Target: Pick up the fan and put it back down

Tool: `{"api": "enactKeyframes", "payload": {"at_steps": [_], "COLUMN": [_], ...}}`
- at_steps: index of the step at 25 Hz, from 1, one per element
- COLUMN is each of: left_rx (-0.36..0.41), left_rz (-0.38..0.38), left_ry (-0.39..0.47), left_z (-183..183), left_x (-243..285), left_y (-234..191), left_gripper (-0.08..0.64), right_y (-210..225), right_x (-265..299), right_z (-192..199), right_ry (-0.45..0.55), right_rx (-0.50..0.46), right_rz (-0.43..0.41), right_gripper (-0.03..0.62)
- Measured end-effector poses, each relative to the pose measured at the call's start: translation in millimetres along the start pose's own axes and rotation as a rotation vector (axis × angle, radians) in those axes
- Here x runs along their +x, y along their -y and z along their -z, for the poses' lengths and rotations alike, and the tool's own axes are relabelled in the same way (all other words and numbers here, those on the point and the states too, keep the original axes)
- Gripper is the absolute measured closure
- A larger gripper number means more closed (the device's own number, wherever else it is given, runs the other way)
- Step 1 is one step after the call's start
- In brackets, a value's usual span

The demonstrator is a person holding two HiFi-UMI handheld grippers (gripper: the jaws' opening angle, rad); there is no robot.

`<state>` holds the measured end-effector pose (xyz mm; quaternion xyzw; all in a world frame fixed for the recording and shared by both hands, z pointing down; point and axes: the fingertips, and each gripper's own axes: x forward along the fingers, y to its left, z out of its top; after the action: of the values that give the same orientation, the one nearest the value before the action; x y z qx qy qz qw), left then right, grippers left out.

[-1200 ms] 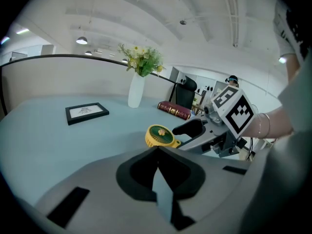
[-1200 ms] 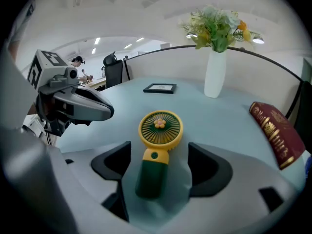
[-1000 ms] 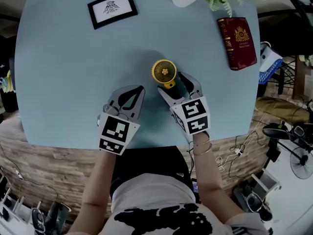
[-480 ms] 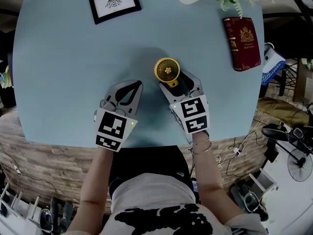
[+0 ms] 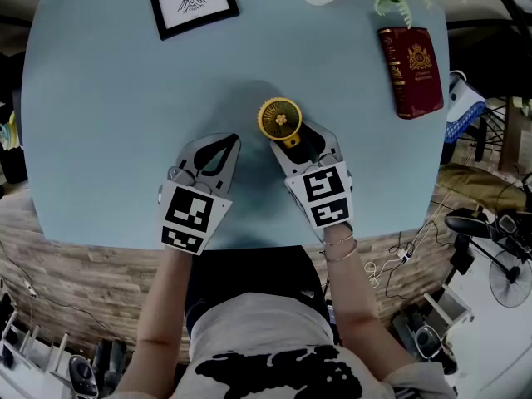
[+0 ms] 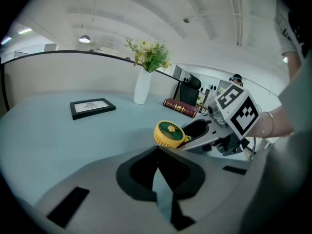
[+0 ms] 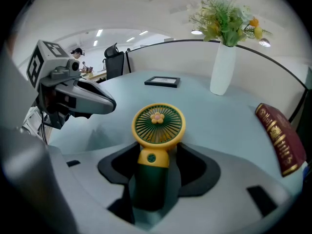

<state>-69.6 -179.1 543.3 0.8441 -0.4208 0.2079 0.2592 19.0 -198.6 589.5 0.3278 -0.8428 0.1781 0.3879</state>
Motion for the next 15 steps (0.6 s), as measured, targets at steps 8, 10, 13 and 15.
{"api": "enactKeyframes", "payload": {"at_steps": [8, 10, 13, 15], "left_rx": [0.01, 0.015, 0.033, 0.051], "left_rz": [-0.001, -0.002, -0.007, -0.016], "left_ry": [0.006, 0.011, 0.02, 0.02], "left_z": [-4.0, -6.9, -13.8, -20.0], "left_x": [-9.0, -11.6, -15.6, -19.0], "left_y": [2.4, 3.0, 3.6, 1.3], "left_gripper": [0.548, 0.548, 0.548, 0.548], "right_y": [-5.5, -7.9, -9.4, -9.8], "right_x": [-7.3, -12.1, -22.6, -30.7], "right_z": [-5.8, -11.6, -23.5, -33.0], "right_ry": [0.021, 0.045, 0.103, 0.138], "right_rx": [-0.014, -0.013, -0.001, -0.001], "right_rz": [-0.009, -0.008, 0.003, 0.011], "right_gripper": [0.351, 0.351, 0.351, 0.351]}}
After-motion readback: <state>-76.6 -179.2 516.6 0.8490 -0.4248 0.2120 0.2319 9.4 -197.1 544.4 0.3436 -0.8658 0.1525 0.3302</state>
